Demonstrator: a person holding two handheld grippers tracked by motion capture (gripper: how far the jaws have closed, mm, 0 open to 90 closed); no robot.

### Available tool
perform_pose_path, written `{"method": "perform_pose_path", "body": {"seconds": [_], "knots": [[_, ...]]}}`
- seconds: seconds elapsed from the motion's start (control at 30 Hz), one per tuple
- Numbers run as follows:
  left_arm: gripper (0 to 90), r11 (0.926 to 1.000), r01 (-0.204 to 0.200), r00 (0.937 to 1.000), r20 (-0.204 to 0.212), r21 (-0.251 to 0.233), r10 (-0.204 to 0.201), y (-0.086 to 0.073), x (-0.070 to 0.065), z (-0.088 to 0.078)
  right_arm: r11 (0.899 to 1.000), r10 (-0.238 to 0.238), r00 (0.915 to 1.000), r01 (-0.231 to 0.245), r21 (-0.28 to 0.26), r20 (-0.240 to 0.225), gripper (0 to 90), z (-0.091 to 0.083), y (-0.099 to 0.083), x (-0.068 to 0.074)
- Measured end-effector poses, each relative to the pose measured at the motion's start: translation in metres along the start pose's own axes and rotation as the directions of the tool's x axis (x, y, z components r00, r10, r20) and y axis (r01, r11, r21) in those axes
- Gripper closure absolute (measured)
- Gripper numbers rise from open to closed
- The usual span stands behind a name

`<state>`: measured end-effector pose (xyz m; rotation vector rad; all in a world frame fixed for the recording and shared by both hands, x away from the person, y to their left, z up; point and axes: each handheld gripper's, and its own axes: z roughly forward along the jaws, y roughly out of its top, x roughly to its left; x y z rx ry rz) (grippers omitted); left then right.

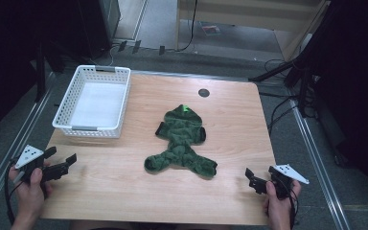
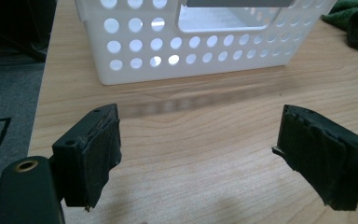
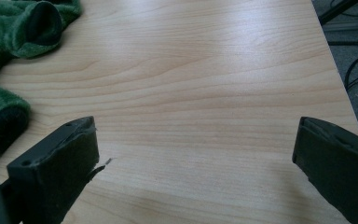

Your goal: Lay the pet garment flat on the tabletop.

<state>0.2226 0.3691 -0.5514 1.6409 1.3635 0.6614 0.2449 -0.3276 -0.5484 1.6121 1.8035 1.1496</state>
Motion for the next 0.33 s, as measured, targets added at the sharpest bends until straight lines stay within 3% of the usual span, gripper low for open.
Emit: {"method": "perform_pose_path", "body": {"seconds": [0.23,0.33], "knots": [[13.9,1.0000,-0.001,1.0000,-0.009,0.006,0.001,0.0003,-0.0006,0.0010,1.000,-0.003,1.0000,0.003,0.000,-0.003,0.3,-0.0001,0.0000,0.0003],[13.8,0.9999,0.010,0.9998,-0.015,0.006,-0.010,0.0004,-0.0002,0.0013,1.000,-0.031,0.9993,0.031,-0.004,0.022,0.3,-0.0013,0.0019,0.0039]]}}
